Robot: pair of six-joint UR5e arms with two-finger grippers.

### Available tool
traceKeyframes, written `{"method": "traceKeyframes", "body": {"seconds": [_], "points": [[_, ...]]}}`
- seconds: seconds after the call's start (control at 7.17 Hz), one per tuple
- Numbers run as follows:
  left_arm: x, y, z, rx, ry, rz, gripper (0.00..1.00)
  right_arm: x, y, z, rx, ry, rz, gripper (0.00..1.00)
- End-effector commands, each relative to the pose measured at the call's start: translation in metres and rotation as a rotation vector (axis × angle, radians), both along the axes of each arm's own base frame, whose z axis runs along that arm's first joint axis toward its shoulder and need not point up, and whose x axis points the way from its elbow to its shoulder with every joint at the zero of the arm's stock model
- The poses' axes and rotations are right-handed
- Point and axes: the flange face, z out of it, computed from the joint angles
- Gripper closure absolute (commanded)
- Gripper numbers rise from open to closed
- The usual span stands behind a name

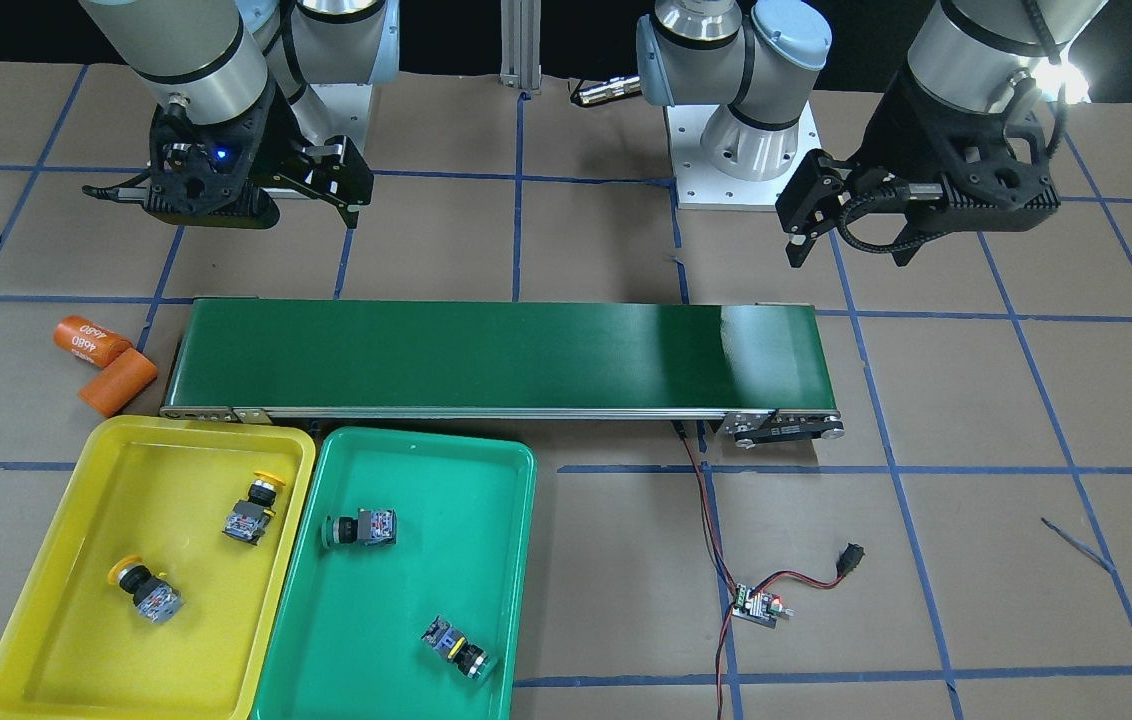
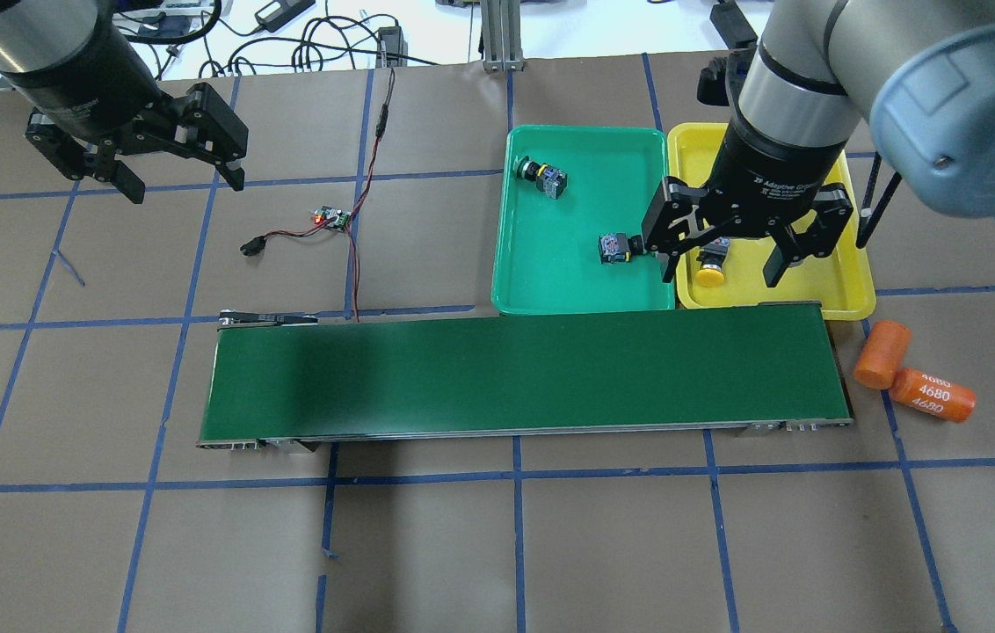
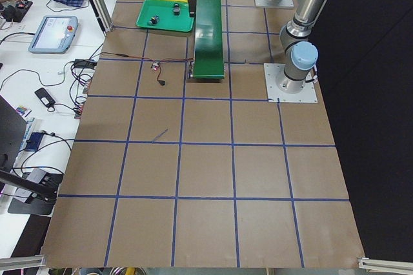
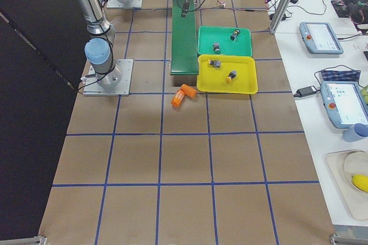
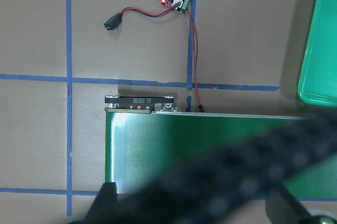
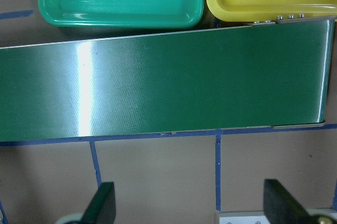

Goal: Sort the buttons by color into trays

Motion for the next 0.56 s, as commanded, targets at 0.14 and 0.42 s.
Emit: {"method": "traceKeyframes", "body": {"seconds": [0.14, 0.42], "points": [[0.0056, -0.0031, -0.0010, -0.003, 0.001, 0.011, 0.00, -0.0004, -0.0001, -0.0004, 0.001, 0.003, -0.002, 0.00], [0.0057, -0.0041, -0.0013, -0.006, 0.000, 0.011, 0.00, -0.0001, 0.0005, -0.0004, 0.002, 0.000, -0.001, 0.00]]}}
